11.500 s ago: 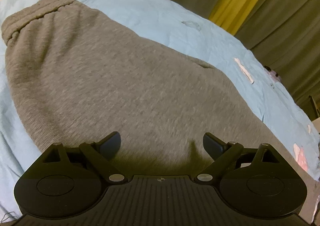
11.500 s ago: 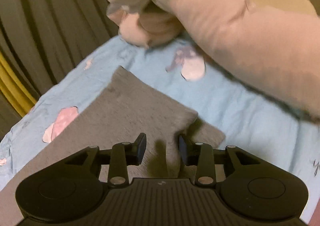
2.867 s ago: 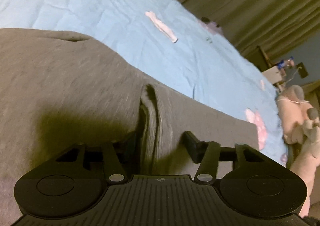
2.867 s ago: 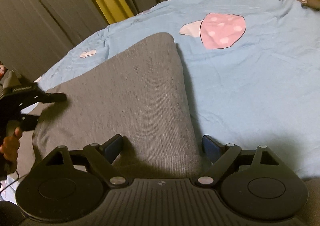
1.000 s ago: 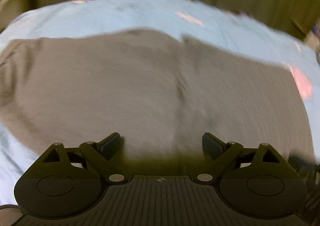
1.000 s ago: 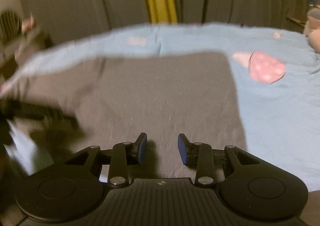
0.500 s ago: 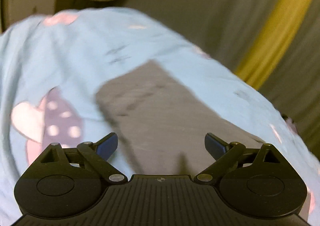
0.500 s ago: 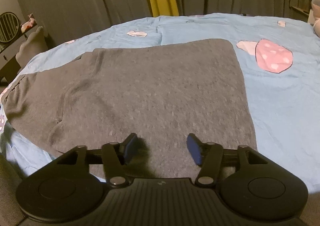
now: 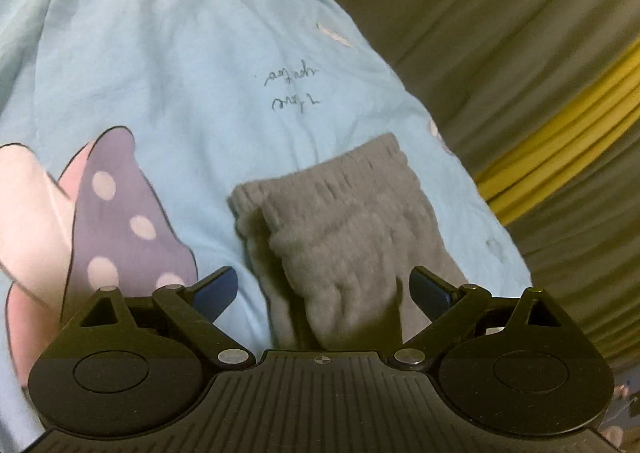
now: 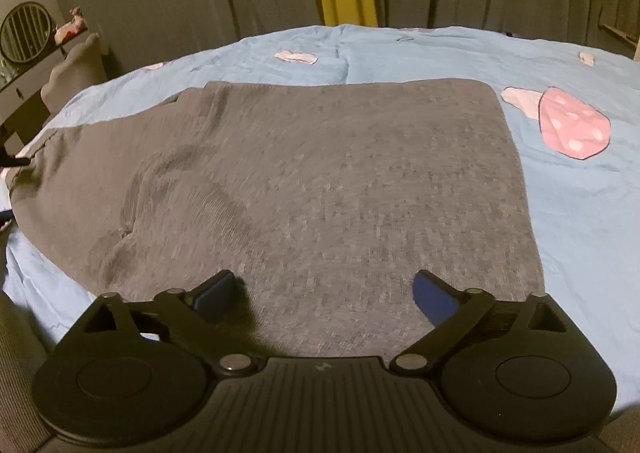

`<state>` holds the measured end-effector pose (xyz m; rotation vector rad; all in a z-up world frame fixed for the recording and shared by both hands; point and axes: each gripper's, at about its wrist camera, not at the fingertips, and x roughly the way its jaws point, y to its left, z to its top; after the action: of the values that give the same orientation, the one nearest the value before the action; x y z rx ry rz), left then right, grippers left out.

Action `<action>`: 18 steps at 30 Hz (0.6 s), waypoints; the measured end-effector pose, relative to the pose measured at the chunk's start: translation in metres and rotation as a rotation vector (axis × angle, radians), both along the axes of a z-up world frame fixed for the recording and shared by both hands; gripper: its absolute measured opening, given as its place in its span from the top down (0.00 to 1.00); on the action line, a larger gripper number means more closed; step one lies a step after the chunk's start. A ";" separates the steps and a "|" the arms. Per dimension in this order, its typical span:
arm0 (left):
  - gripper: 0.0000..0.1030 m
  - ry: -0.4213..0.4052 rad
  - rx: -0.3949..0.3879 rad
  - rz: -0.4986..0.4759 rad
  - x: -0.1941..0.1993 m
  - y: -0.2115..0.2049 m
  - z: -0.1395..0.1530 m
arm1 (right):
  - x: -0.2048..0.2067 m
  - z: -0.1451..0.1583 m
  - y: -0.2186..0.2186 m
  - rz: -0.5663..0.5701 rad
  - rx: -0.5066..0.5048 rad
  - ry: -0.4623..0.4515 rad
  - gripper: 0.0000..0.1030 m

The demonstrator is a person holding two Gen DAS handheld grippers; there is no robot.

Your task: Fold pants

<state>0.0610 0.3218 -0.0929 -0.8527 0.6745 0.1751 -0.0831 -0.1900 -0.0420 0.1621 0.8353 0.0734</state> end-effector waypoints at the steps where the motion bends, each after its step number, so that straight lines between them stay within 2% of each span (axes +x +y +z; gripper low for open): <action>1: 0.06 0.001 0.001 0.000 0.003 0.001 0.000 | 0.001 0.000 0.001 0.003 -0.008 0.001 0.04; 3: 0.13 -0.026 0.018 0.001 0.002 0.001 0.006 | 0.000 -0.001 0.003 0.005 -0.021 0.002 0.04; 7: 0.16 -0.090 0.001 -0.010 -0.001 0.004 0.003 | 0.001 0.000 0.003 0.001 -0.015 0.002 0.04; 9: 0.17 -0.073 -0.030 -0.037 0.002 0.007 -0.008 | 0.001 0.000 0.003 -0.002 -0.015 0.002 0.04; 12: 0.13 -0.063 0.002 -0.059 0.007 0.001 -0.009 | 0.001 -0.001 0.004 0.001 -0.022 -0.001 0.04; 14: 0.14 -0.043 -0.004 -0.045 0.016 -0.001 -0.006 | 0.001 -0.001 0.004 0.001 -0.024 -0.002 0.04; 16: 0.29 -0.036 -0.014 -0.006 0.016 -0.001 -0.003 | 0.001 0.000 0.003 -0.001 -0.020 -0.002 0.04; 17: 0.42 -0.043 -0.031 -0.005 0.017 0.001 -0.003 | 0.000 0.000 0.003 -0.004 -0.016 -0.003 0.04; 18: 0.46 -0.058 -0.055 -0.009 0.016 0.003 -0.003 | 0.000 0.000 0.002 -0.007 -0.012 -0.005 0.04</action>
<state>0.0768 0.3248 -0.0958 -0.9043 0.6307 0.1235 -0.0834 -0.1881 -0.0419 0.1533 0.8302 0.0617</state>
